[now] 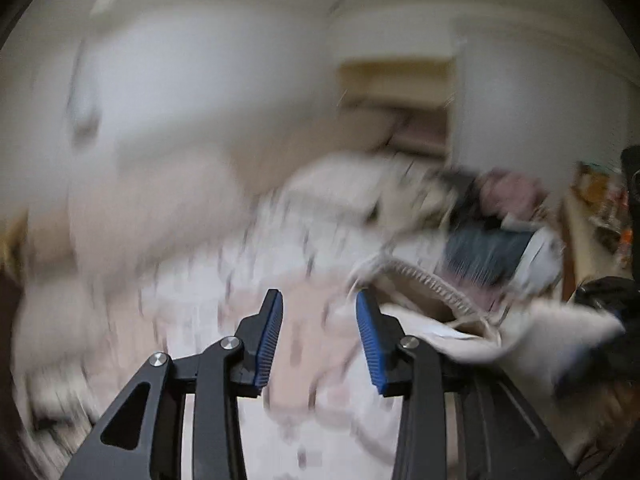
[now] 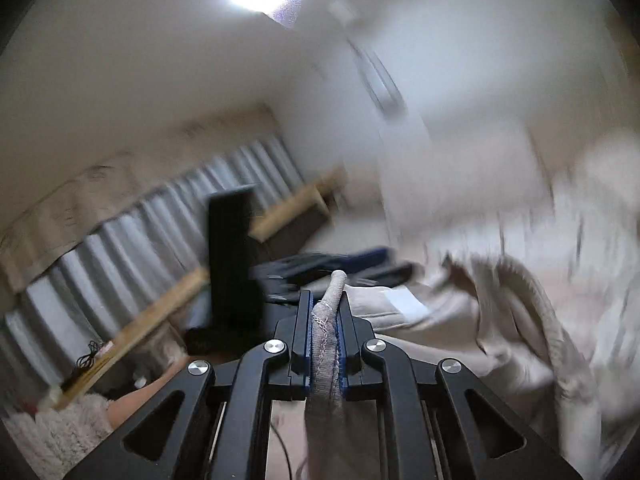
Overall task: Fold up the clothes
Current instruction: 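Lower the sweatshirt onto the duvet with both grippers and release the right gripper, then lift the sweatshirt by its hem with the right gripper while the left gripper holds the collar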
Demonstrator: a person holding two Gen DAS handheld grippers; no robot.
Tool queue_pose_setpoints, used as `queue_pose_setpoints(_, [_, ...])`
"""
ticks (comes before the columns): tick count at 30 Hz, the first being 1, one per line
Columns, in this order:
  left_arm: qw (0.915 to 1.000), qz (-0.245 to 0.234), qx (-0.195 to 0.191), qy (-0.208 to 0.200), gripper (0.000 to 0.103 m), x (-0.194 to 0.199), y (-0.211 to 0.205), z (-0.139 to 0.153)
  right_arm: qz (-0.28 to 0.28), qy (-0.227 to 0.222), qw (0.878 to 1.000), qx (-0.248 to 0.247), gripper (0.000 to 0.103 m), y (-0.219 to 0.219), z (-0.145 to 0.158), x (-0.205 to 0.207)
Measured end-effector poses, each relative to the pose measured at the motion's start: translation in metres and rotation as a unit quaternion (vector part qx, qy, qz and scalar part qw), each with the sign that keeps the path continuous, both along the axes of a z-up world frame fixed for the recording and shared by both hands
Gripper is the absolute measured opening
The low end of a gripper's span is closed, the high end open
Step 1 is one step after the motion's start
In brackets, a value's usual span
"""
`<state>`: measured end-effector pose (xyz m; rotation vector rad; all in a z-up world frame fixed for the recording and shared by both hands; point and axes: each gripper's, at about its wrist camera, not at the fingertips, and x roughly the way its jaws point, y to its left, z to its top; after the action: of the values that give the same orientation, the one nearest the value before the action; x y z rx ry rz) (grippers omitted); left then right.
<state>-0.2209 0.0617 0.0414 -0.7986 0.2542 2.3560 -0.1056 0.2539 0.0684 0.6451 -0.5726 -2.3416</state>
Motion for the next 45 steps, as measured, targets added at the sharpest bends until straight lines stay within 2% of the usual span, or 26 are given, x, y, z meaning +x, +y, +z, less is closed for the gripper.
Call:
queue_pose_setpoints(1, [0.9995, 0.023, 0.006, -0.02, 0.055, 0.006, -0.022, -0.026, 0.003, -0.031, 1.0, 0.001, 0.011, -0.006, -0.022, -0.007])
queue_pose_setpoints(3, [0.9967, 0.059, 0.026, -0.05, 0.059, 0.026, -0.064, -0.063, 0.009, -0.091, 0.996, 0.017, 0.011, -0.019, -0.066, -0.018])
queue_pose_setpoints(4, [0.9958, 0.072, 0.027, -0.05, 0.062, 0.042, -0.075, -0.076, 0.013, -0.115, 0.993, 0.026, 0.011, -0.024, -0.082, -0.022])
queue_pose_setpoints(6, [0.9953, 0.087, 0.022, -0.037, 0.074, 0.081, -0.08, -0.093, 0.032, -0.157, 0.987, 0.033, 0.011, -0.037, -0.109, -0.029])
queue_pose_setpoints(8, [0.9964, 0.074, 0.025, -0.032, 0.092, 0.117, -0.073, -0.103, 0.056, -0.186, 0.981, 0.026, 0.011, -0.051, -0.127, -0.032])
queue_pose_setpoints(11, [0.9975, 0.058, 0.018, -0.036, 0.093, 0.154, -0.054, -0.116, 0.084, -0.198, 0.976, 0.025, 0.011, -0.068, -0.133, -0.026])
queue_pose_setpoints(13, [0.9966, 0.05, 0.035, -0.055, 0.093, 0.167, -0.043, -0.123, 0.099, -0.208, 0.973, 0.028, 0.011, -0.076, -0.136, -0.023])
queue_pose_setpoints(17, [0.992, 0.036, 0.077, -0.093, 0.093, 0.173, -0.019, -0.133, 0.113, -0.243, 0.963, 0.034, 0.011, -0.102, -0.147, -0.024])
queue_pose_setpoints(22, [0.9881, 0.061, 0.102, -0.098, 0.093, 0.174, -0.005, -0.149, 0.114, -0.26, 0.957, 0.056, 0.011, -0.114, -0.156, -0.018])
queue_pose_setpoints(27, [0.9839, 0.073, 0.131, -0.097, 0.092, 0.172, -0.008, -0.147, 0.113, -0.277, 0.952, 0.06, 0.011, -0.112, -0.159, -0.015])
queue_pose_setpoints(28, [0.9852, 0.075, 0.124, -0.091, 0.089, 0.172, -0.005, -0.146, 0.115, -0.28, 0.951, 0.064, 0.011, -0.112, -0.159, -0.014])
queue_pose_setpoints(30, [0.9849, 0.071, 0.125, -0.096, 0.076, 0.17, -0.002, -0.147, 0.118, -0.282, 0.95, 0.069, 0.011, -0.112, -0.159, -0.011])
queue_pose_setpoints(33, [0.9826, 0.072, 0.126, -0.115, 0.041, 0.166, -0.001, -0.154, 0.123, -0.277, 0.948, 0.099, 0.012, -0.116, -0.161, -0.003])
queue_pose_setpoints(34, [0.9813, 0.075, 0.127, -0.124, 0.025, 0.164, -0.002, -0.158, 0.122, -0.271, 0.949, 0.107, 0.012, -0.115, -0.16, 0.0])
queue_pose_setpoints(35, [0.9797, 0.079, 0.128, -0.133, 0.02, 0.162, -0.004, -0.161, 0.12, -0.266, 0.951, 0.106, 0.013, -0.112, -0.16, 0.003])
queue_pose_setpoints(37, [0.9777, 0.091, 0.122, -0.144, 0.014, 0.162, -0.009, -0.171, 0.116, -0.254, 0.956, 0.095, 0.02, -0.104, -0.158, 0.009])
queue_pose_setpoints(38, [0.9772, 0.097, 0.117, -0.148, 0.013, 0.164, -0.011, -0.175, 0.117, -0.248, 0.957, 0.094, 0.039, -0.1, -0.157, 0.013])
queue_pose_setpoints(39, [0.9763, 0.103, 0.113, -0.153, 0.013, 0.165, -0.014, -0.179, 0.113, -0.244, 0.958, 0.1, 0.069, -0.096, -0.155, 0.017])
queue_pose_setpoints(40, [0.9754, 0.108, 0.108, -0.159, 0.013, 0.165, -0.018, -0.184, 0.102, -0.234, 0.961, 0.109, 0.076, -0.092, -0.151, 0.021])
queue_pose_setpoints(43, [0.9765, 0.116, 0.08, -0.163, 0.013, 0.172, -0.025, -0.196, 0.074, -0.166, 0.971, 0.156, 0.076, -0.076, -0.135, 0.03])
queue_pose_setpoints(45, [0.9755, 0.116, 0.068, -0.174, 0.013, 0.175, -0.028, -0.205, 0.041, -0.126, 0.965, 0.226, 0.075, -0.066, -0.13, 0.026])
